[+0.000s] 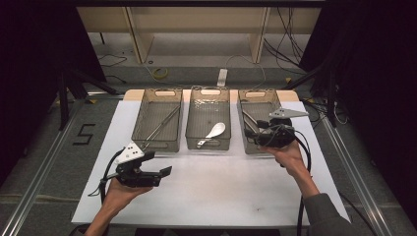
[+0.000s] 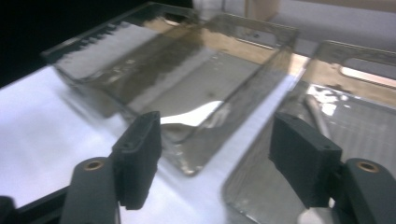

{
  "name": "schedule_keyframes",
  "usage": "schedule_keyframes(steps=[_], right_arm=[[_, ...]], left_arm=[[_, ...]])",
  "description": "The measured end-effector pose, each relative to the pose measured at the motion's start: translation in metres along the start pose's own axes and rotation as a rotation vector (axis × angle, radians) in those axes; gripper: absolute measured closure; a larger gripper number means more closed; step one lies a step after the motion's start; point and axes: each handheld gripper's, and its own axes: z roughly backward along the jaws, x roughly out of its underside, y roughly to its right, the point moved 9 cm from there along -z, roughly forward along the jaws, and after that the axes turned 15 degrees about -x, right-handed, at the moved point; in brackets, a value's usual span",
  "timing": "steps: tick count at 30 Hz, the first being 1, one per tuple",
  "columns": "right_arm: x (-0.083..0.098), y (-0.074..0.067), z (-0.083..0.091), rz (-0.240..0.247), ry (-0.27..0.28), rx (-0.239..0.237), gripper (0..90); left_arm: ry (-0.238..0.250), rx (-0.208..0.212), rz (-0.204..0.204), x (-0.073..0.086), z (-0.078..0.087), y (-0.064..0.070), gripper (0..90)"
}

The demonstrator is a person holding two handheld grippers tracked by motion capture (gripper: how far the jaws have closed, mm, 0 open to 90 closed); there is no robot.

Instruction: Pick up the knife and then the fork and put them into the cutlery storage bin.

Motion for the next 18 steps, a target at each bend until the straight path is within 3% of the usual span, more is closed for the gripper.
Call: schedule_keyframes(steps=[5, 9, 18], right_arm=[[0.009, -0.021, 0.009, -0.001, 0.088, -0.039, 31.1], [0.017, -0.036, 0.016, -0.018, 0.123, -0.091, 29.7], [0.056, -0.051, 0.025, -0.006, 0.094, -0.055, 23.6]], left_arm=[[-0.001, 0.01, 0.001, 0.0, 0.0, 0.0, 15.8], [-0.005, 0.013, 0.0, 0.001, 0.0, 0.0, 15.8], [-0.018, 0.046, 0.01, 0.002, 0.0, 0.002, 15.6]])
